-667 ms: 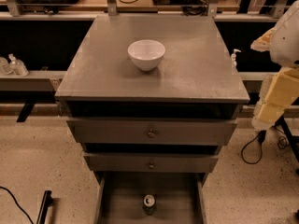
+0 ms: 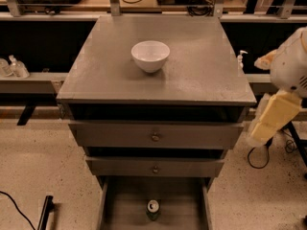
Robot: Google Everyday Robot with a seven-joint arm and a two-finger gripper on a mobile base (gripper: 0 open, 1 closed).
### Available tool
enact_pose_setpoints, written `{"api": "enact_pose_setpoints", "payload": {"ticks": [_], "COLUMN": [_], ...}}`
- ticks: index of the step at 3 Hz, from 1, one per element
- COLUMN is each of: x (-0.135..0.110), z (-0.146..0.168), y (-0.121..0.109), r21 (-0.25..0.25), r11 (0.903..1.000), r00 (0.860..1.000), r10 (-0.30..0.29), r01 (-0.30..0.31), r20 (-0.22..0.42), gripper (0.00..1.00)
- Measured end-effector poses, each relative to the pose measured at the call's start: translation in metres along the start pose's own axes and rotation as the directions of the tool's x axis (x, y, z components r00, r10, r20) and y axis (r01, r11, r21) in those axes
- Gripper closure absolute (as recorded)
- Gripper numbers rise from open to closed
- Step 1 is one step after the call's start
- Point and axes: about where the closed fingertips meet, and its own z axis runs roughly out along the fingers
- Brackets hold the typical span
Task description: Pick green can from bottom drawer and place on counter
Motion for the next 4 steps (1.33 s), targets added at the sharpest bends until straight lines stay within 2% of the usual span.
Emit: {"api": "enact_pose_setpoints", "payload": {"ticks": [1,2,3,4], "x": [-0.019,-0.034,-0.033,-0.017], "z": [0.016,0.04,0.043,0.09], "y": [0.05,0.078,0.078,0.083], "r21": [0.021,0.004,0.002,-0.033], "r11": [0.9998,0.9995,0.9996,0.9993], "r00": [0.992,0.981,0.979,0.949], "r10": [-0.007,-0.033,-0.029,0.026], "r01": [0.004,0.032,0.03,-0.016], "r20": [0.123,0.193,0.2,0.314], "gripper": [0.0,0.0,0.0,0.0]}}
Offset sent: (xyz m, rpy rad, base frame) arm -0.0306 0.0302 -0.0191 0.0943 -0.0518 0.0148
